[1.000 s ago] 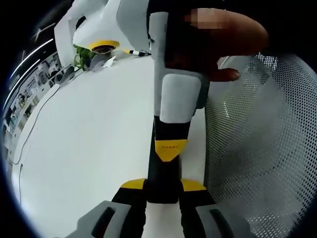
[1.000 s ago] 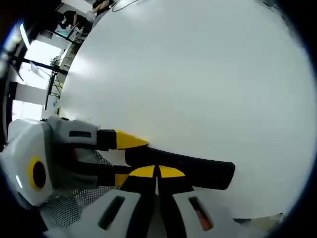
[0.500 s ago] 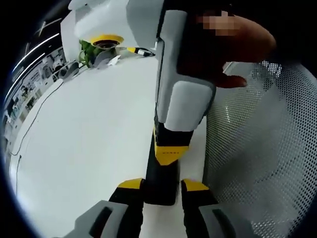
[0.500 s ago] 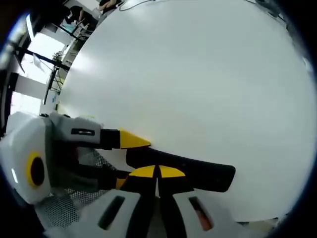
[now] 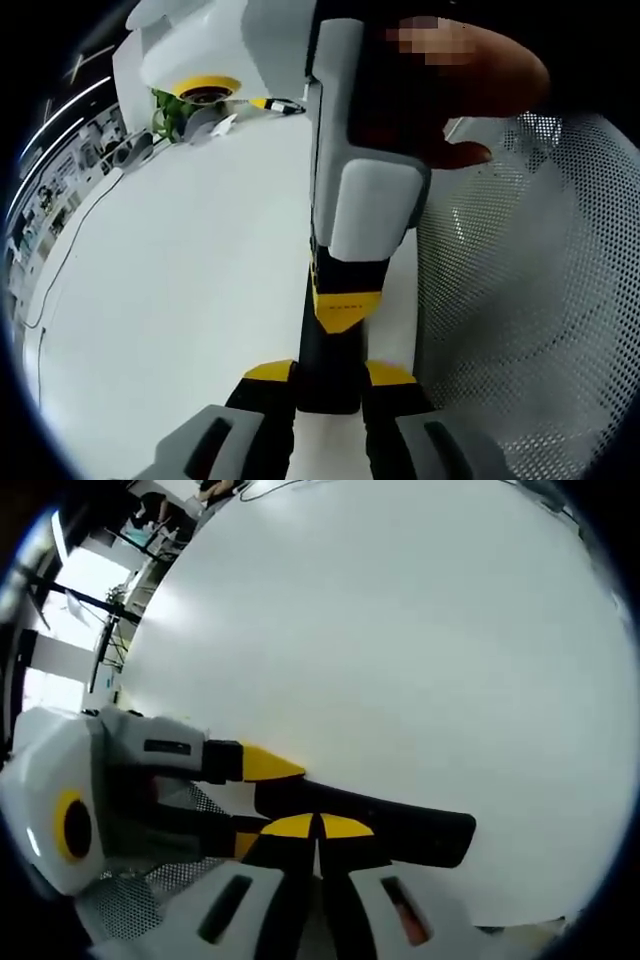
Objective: Press the specified remote control buttons in sequence, fully releasing each button before pressing the next.
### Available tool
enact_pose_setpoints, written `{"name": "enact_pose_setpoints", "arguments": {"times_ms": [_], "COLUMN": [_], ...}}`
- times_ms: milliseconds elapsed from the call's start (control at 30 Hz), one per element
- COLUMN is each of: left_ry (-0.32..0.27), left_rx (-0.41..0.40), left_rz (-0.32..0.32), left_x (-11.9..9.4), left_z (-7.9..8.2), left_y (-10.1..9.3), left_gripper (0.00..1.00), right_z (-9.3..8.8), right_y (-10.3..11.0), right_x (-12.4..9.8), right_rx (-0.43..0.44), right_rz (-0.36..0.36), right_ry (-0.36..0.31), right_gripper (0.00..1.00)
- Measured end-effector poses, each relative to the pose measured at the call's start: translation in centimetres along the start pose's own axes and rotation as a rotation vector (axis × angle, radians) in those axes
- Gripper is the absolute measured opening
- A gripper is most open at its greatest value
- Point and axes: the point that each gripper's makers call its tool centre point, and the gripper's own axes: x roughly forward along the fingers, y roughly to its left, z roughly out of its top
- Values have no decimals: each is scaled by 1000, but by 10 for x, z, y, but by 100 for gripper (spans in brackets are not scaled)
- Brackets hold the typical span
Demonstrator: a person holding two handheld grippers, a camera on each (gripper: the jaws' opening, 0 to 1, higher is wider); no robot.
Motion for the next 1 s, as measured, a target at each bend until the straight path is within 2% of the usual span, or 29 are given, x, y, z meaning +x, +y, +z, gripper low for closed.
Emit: {"name": "enact_pose_setpoints", "arguments": {"times_ms": [100, 200, 300, 467, 633, 700, 767, 833, 867, 933, 1000], "left_ry": [8, -4, -6, 0, 6, 8, 10, 10, 10, 8, 11], "left_rx": [-11, 1, 2, 4, 5, 5, 5, -1, -2, -5, -4], "left_rz": [6, 4, 2, 5, 5, 7, 9, 11, 11, 12, 13], "left_x": [0, 0, 0, 0, 0, 1, 1, 1, 1, 1, 1], "left_z": [0, -1, 0, 0, 0, 0, 0, 0, 0, 0, 0], "left_y": [0, 0, 0, 0, 0, 0, 0, 0, 0, 0, 0], "left_gripper": [25, 25, 25, 25, 25, 25, 25, 25, 25, 25, 25], "right_z": [0, 0, -1, 17, 50, 64, 75, 82, 84, 88, 87], "right_y": [-1, 0, -2, -1, 4, 10, 13, 19, 18, 13, 11], "right_x": [0, -1, -3, -23, -65, -90, -109, -135, -145, -172, -195], "right_rx": [14, 105, 128, 227, 180, 146, 110, 30, -5, -124, -221], "right_rz": [21, 69, 87, 155, 186, 211, 228, 234, 200, 84, 14], "right_ry": [-5, -6, -6, -125, -348, -475, -580, -687, -727, -837, -919], "right_gripper": [0, 0, 0, 0, 0, 0, 0, 0, 0, 0, 0]}}
